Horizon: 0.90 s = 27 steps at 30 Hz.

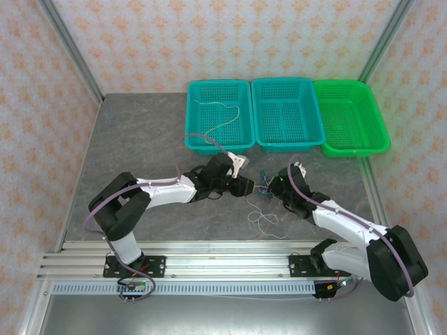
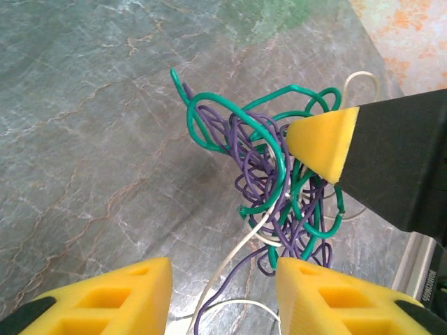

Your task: Untangle the cables

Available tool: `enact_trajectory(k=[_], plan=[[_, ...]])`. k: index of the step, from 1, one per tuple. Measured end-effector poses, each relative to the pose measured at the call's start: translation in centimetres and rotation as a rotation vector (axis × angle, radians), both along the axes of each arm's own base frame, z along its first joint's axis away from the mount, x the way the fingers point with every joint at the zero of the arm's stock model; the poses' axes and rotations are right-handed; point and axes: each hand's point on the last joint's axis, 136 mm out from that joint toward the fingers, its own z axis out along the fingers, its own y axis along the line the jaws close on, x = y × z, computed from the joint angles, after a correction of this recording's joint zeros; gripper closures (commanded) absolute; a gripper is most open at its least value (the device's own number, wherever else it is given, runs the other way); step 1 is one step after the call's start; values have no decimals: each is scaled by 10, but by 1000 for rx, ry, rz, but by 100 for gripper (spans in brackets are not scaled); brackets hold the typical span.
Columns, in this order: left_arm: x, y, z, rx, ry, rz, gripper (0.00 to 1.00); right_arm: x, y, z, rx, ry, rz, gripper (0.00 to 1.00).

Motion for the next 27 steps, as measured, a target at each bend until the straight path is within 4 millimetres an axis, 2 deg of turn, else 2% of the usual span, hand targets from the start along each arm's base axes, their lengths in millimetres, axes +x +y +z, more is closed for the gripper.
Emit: enact_trajectory(k=[5,10,16,18,22,27], plan=[[5,-14,-5,-52,44,-73,58,0,0,0,-1,-2,2,90],[-1,-21,-23,-56,96,-116,62,0,0,3,3,-10,3,90],[-2,-25,-22,-82,105,-129,100,0,0,4,4,-11,2,91],[-1,-26,-20,-93,99,-128,100,0,0,3,2,-11,0,91],[1,-22,-22,-80,92,-97,100,-1,-7,1,-9,2,-53,99],[2,0,-11,-71,67,-6,100,-6,-31,7,-12,13,-231,99]])
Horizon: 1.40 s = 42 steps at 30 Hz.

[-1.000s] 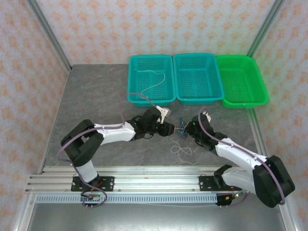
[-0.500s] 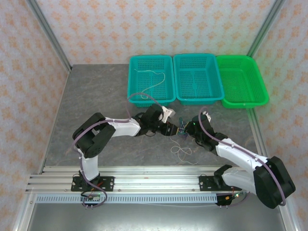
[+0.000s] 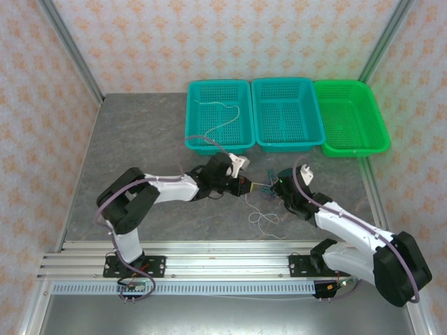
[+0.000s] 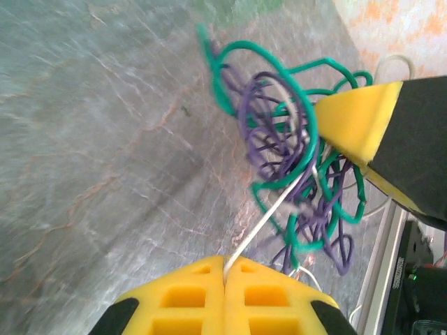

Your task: Untangle the cables

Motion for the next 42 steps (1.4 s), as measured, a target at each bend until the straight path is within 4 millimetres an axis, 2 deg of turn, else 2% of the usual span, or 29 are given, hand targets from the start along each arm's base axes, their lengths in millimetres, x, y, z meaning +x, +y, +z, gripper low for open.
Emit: enact_trajectory(k=[3,7,10,13,15,16,18,20,26,31,34,36,38,42], plan=[[11,36,7,-1,3,117,100,-8,-29,2,-45,5,-133,98],[31,98,-1,62,20,317,100,-26,-82,-3,-153,43,-348,98],[27,138,-9,93,54,432,100,-38,-109,0,-188,48,-464,98],[17,172,-11,104,77,509,100,-44,-127,9,-189,18,-543,98],[13,181,0,92,69,522,100,-45,-131,13,-186,-4,-550,96],[11,179,11,70,51,509,100,-42,-130,13,-180,-15,-535,95],[8,174,35,21,15,478,100,-34,-120,10,-156,-29,-471,95],[5,169,63,-28,-28,448,100,-23,-101,1,-106,-34,-375,95],[7,153,180,-178,-218,401,100,-1,-31,-31,27,39,-45,99],[31,155,287,-232,-444,443,100,8,31,-38,55,102,196,99],[56,159,334,-219,-546,504,100,14,56,-40,77,125,271,98],[78,159,357,-203,-600,542,100,15,65,-42,84,140,298,97],[103,161,370,-179,-631,578,100,14,70,-44,85,150,312,97],[162,160,372,-109,-645,641,100,11,74,-43,86,150,329,97]])
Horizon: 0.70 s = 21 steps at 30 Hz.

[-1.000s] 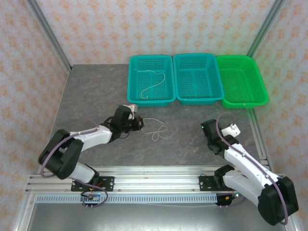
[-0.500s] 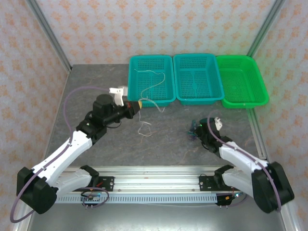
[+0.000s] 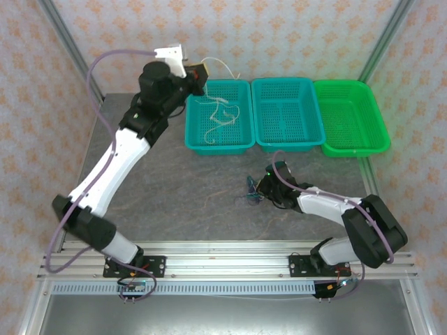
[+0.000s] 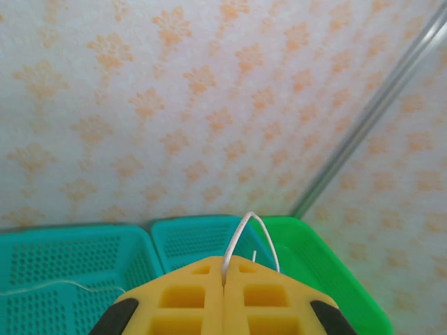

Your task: Untangle the cables

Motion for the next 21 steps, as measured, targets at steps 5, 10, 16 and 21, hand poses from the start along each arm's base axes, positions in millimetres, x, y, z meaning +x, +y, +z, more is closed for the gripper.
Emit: enact_trajectory(k=[5,10,16,21], plan=[[60,-9,-47,62,105,58,100,-6,-3,9,9,-24,1,97],[101,-22,-143,143,290,67,84,-13,-12,19,6,-50,-13,96],[99,-22,-231,178,511,72,41,-18,-21,25,-5,-72,-29,96],[54,-17,-195,57,511,15,39,-20,-21,22,-13,-70,-13,96]])
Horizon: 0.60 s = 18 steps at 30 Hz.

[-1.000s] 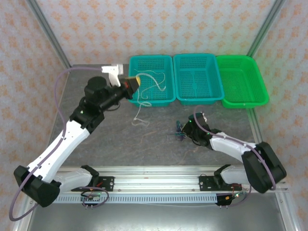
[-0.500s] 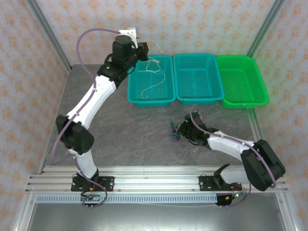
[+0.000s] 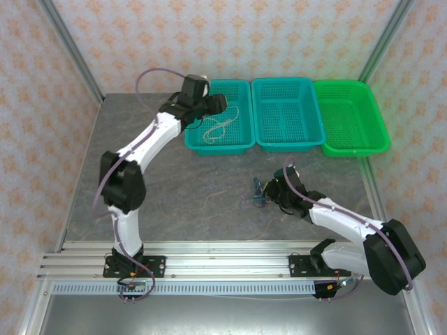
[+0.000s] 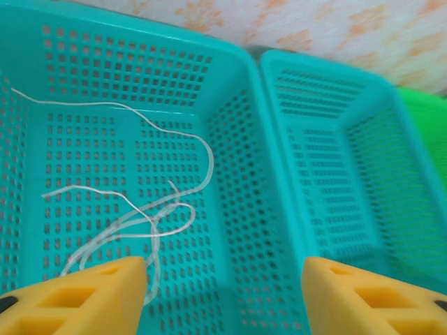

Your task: Untangle the cables

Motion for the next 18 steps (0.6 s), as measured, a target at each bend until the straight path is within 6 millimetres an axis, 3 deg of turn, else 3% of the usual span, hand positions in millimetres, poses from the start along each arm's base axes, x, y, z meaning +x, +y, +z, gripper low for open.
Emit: enact_trajectory(k=[3,6,8,9,12,14,16,18], plan=[[-46,6,62,-111,-110,-28,38,0,9,-3,15,5,42,96],[-105,4,114,-184,-237,-85,38,-3,25,-11,17,23,118,96],[-144,-5,126,-204,-282,-143,37,-7,43,-16,15,40,194,94],[-160,-10,124,-202,-290,-173,38,-8,55,-16,17,45,238,85],[-190,-20,85,-165,-232,-237,38,-6,93,-12,43,46,362,46],[-195,-17,42,-113,-150,-236,38,-1,111,-6,62,22,407,30],[-201,-10,-5,-53,-52,-222,37,2,117,2,71,-17,425,26],[-212,-1,-44,-8,36,-217,37,5,114,10,69,-57,411,28]])
